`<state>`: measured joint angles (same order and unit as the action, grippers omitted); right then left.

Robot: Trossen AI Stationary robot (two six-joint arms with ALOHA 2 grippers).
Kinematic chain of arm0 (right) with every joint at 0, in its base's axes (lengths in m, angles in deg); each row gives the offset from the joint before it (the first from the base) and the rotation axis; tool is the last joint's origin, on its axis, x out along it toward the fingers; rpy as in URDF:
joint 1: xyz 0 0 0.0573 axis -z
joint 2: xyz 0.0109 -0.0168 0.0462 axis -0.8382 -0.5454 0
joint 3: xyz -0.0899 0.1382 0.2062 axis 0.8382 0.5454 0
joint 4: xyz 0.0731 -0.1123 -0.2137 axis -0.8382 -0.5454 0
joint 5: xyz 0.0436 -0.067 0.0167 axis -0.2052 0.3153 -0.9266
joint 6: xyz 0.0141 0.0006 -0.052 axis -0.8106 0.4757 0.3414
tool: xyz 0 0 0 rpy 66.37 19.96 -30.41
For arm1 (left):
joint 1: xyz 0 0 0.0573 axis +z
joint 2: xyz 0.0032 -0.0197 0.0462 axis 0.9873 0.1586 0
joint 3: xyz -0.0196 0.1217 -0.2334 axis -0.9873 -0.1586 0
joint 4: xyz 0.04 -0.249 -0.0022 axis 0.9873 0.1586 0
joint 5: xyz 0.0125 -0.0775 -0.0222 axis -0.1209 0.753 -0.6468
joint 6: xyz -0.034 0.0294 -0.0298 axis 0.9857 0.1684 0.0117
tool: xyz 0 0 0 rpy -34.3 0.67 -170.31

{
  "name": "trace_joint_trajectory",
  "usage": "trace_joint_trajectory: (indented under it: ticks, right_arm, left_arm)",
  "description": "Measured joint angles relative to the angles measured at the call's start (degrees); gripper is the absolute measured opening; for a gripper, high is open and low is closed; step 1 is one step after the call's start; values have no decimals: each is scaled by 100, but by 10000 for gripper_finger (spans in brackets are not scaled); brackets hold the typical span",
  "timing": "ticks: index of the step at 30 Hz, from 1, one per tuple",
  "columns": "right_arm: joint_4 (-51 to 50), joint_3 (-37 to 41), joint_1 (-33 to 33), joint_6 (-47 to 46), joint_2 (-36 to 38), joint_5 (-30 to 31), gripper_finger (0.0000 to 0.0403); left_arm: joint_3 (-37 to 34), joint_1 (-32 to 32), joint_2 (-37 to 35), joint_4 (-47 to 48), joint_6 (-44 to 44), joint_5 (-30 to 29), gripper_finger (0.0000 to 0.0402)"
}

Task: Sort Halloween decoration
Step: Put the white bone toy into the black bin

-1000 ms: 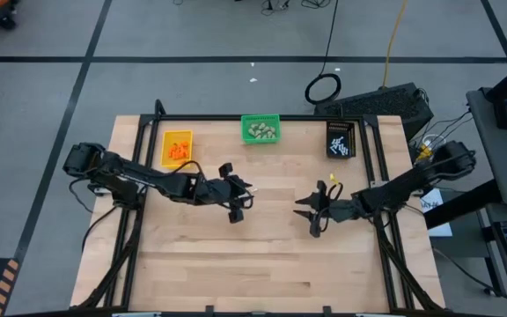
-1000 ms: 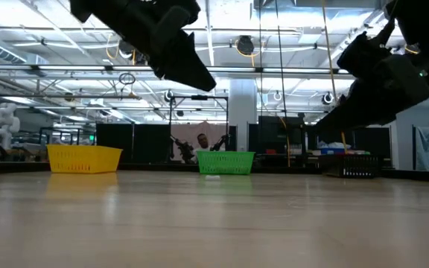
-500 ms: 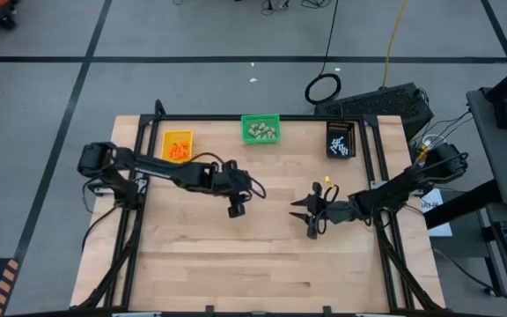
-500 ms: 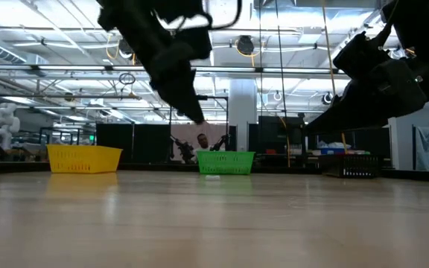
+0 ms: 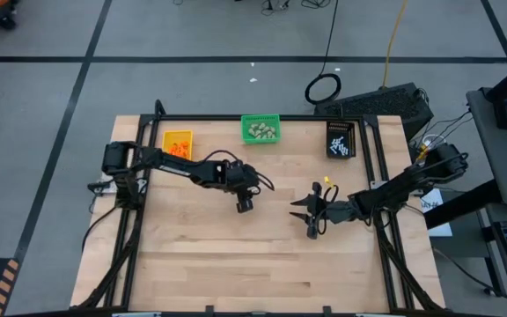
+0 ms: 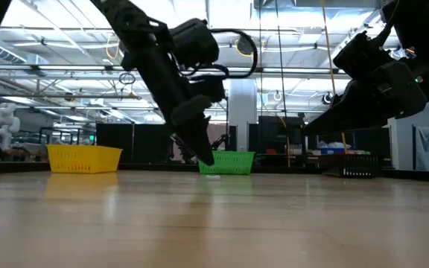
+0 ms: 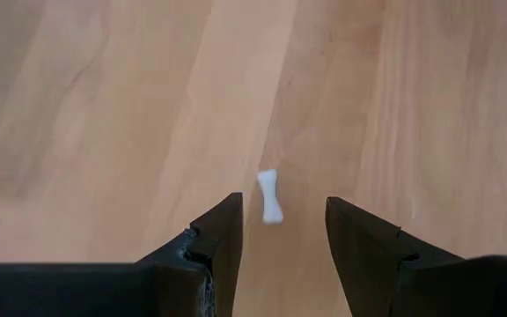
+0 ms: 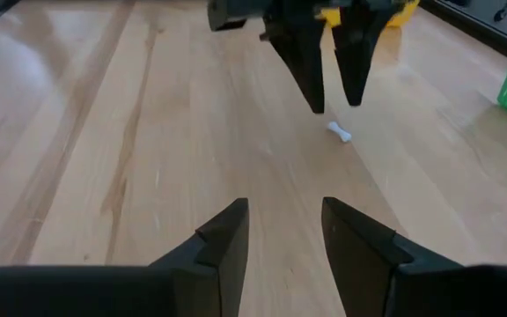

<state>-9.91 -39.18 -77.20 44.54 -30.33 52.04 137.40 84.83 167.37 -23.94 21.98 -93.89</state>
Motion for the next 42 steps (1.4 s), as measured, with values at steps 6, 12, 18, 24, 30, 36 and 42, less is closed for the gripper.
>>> trace_joint_trajectory:
  ticks: [6,12,18,24,30,36,42]
  right_arm:
    - [0,0,0,89,2,0,130]
    - [-15,-2,0,89,4,-1,130]
    - [-26,-2,0,89,4,-14,130]
    - [-26,-2,0,89,4,-18,130]
    - [-61,-2,0,89,4,-18,130]
    - [-101,-2,0,89,4,-13,130]
    - [-101,-2,0,89,4,-15,130]
  left_arm:
    - [-1,82,288,-202,19,156,161]
    - [1,93,419,-218,61,222,161]
    - [1,100,424,-219,57,667,161]
    - [3,98,385,-199,102,1192,161]
    - [18,74,135,-170,70,1741,161]
    - [203,69,-22,-152,-323,1324,161]
    - [316,156,5,-133,-1126,1133,164]
